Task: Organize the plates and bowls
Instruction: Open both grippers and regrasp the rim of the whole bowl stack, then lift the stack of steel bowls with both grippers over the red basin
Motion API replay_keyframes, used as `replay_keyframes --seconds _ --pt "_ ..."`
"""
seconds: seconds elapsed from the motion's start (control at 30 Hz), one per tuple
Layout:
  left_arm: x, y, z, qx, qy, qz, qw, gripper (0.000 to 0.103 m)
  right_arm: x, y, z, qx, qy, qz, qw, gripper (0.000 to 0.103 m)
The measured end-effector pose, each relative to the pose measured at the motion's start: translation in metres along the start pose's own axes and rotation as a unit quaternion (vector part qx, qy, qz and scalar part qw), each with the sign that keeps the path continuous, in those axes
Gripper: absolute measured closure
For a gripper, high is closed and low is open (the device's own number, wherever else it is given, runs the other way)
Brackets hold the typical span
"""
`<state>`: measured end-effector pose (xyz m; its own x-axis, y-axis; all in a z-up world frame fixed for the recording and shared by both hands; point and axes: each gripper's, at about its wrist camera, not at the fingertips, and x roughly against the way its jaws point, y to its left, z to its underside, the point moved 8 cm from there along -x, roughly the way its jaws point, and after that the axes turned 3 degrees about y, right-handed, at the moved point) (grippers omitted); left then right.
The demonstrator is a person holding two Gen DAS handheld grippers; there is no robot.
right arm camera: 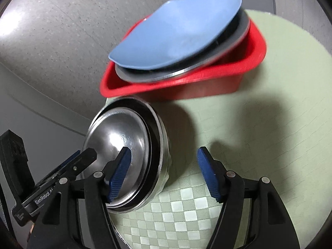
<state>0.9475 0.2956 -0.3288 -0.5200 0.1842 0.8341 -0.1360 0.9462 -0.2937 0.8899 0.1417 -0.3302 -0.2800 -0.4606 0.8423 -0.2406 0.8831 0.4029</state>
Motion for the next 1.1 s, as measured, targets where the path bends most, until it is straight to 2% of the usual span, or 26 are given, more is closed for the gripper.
replay_keyframes --seconds 0.1,0.2,0.27,0.3,0.4,0.47,0.57,0.63,0.8,1.1 --pt "-0.007 0.000 -0.002 -0.001 0.002 0.001 1.0000 0.027 -0.008 -0.003 0.004 -0.010 0.007 -0.004 1.000 0.035" --pt "-0.017 0.000 0.001 0.000 0.012 0.002 0.9999 0.031 -0.014 -0.005 0.007 -0.023 0.016 -0.012 1.000 0.035" --pt "-0.026 -0.002 0.000 -0.001 0.021 0.007 0.9998 0.042 -0.018 -0.005 0.010 -0.027 0.021 -0.018 0.999 0.035" --pt "-0.029 -0.002 0.000 0.000 0.025 0.015 0.9996 0.042 -0.019 -0.004 0.011 -0.027 0.023 -0.020 0.999 0.035" --pt "-0.033 -0.007 -0.002 0.000 0.029 0.034 0.9990 0.052 -0.019 -0.003 0.009 -0.023 0.019 -0.023 0.999 0.034" --pt "-0.033 -0.012 -0.003 -0.009 0.029 0.044 0.9986 0.066 -0.020 -0.001 0.010 -0.022 0.021 -0.033 0.999 0.047" --pt "-0.032 -0.016 -0.005 -0.020 0.025 0.034 0.9989 0.067 -0.021 0.005 0.011 -0.020 0.026 -0.062 0.998 0.060" --pt "-0.032 -0.016 -0.006 -0.019 0.026 0.033 0.9989 0.066 -0.021 0.006 0.012 -0.015 0.024 -0.052 0.998 0.060" --pt "-0.030 -0.028 -0.001 -0.033 0.023 0.022 0.9990 0.067 -0.015 0.001 0.014 -0.028 0.019 -0.059 0.998 0.063" --pt "-0.017 -0.052 0.016 -0.062 0.018 0.027 0.9975 0.067 0.003 -0.003 0.028 -0.026 0.013 -0.054 0.998 0.063"
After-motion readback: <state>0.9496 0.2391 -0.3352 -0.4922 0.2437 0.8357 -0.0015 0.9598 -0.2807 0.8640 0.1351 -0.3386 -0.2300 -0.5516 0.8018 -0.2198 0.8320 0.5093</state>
